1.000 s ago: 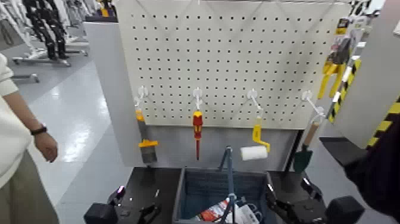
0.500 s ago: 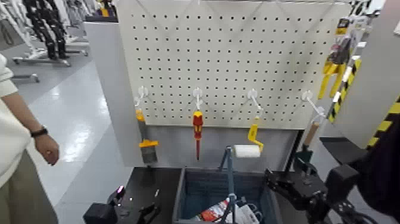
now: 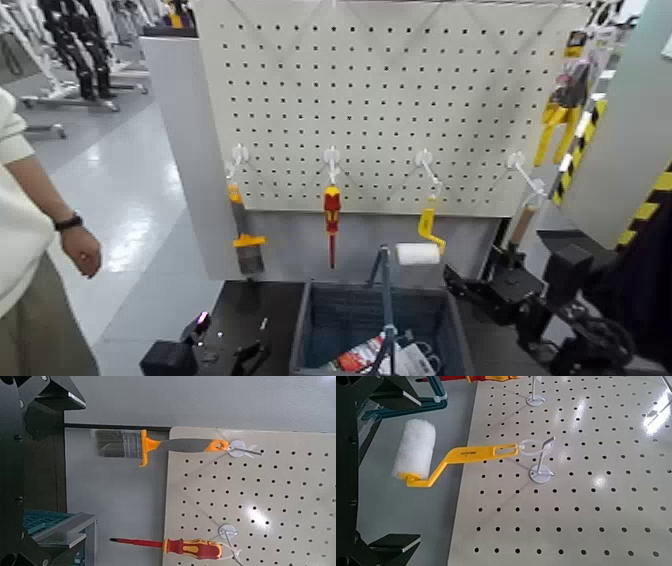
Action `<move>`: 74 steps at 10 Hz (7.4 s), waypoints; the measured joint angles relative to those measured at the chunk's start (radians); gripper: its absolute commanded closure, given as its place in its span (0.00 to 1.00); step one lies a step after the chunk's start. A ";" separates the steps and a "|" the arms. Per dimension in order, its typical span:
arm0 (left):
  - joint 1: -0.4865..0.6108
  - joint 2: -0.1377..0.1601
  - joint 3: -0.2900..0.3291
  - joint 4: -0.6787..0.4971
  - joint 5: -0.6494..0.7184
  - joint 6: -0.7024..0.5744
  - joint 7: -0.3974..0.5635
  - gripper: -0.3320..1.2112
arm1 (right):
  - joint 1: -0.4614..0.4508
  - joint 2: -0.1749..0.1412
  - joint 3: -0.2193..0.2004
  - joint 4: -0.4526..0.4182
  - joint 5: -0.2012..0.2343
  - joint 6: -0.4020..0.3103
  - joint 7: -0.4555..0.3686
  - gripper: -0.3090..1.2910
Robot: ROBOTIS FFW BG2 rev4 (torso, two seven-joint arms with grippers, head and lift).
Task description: Put the yellow roller into the crate.
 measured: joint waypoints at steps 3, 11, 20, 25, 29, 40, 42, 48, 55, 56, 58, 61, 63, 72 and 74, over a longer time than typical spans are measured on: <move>-0.001 0.000 -0.002 0.000 0.001 0.001 -0.001 0.31 | -0.080 -0.033 0.029 0.075 -0.021 0.003 0.061 0.27; -0.008 -0.002 -0.006 0.004 0.001 0.006 -0.001 0.31 | -0.267 -0.085 0.147 0.325 -0.087 -0.067 0.159 0.27; -0.023 -0.003 -0.011 0.018 0.004 0.006 -0.014 0.31 | -0.412 -0.115 0.237 0.516 -0.173 -0.134 0.242 0.90; -0.019 -0.002 -0.008 0.018 0.009 0.005 -0.014 0.31 | -0.414 -0.114 0.242 0.504 -0.172 -0.107 0.233 0.96; -0.017 -0.001 -0.008 0.016 0.010 0.003 -0.014 0.31 | -0.399 -0.109 0.229 0.489 -0.188 -0.112 0.240 0.96; -0.016 0.000 -0.008 0.014 0.012 0.005 -0.014 0.31 | -0.113 -0.070 0.051 0.023 -0.184 0.073 0.221 0.96; -0.017 -0.001 -0.009 0.016 0.012 0.005 -0.014 0.31 | -0.035 -0.051 0.009 -0.047 -0.185 0.113 0.211 0.96; -0.024 0.000 -0.016 0.022 0.012 0.006 -0.015 0.31 | -0.001 -0.027 0.029 0.054 -0.261 0.115 0.213 0.96; -0.022 -0.002 -0.013 0.022 0.012 0.004 -0.015 0.31 | -0.060 -0.011 0.136 0.210 -0.319 0.115 0.215 0.92; -0.022 -0.002 -0.012 0.022 0.012 0.002 -0.015 0.31 | -0.060 -0.011 0.137 0.204 -0.320 0.125 0.215 0.81; -0.020 -0.002 -0.011 0.020 0.013 0.001 -0.015 0.31 | -0.058 -0.011 0.130 0.195 -0.321 0.147 0.229 0.38; -0.020 -0.002 -0.011 0.019 0.013 0.000 -0.014 0.31 | -0.053 -0.013 0.094 0.157 -0.276 0.190 0.244 0.28; -0.019 -0.002 -0.010 0.018 0.013 0.000 -0.014 0.31 | -0.044 -0.015 0.064 0.120 -0.237 0.208 0.238 0.28; -0.015 -0.002 -0.008 0.018 0.015 0.000 -0.012 0.31 | 0.204 0.065 0.015 -0.151 -0.060 0.041 -0.136 0.28; -0.015 -0.002 -0.008 0.019 0.015 0.001 -0.013 0.31 | 0.278 0.085 0.045 -0.157 -0.044 -0.099 -0.281 0.28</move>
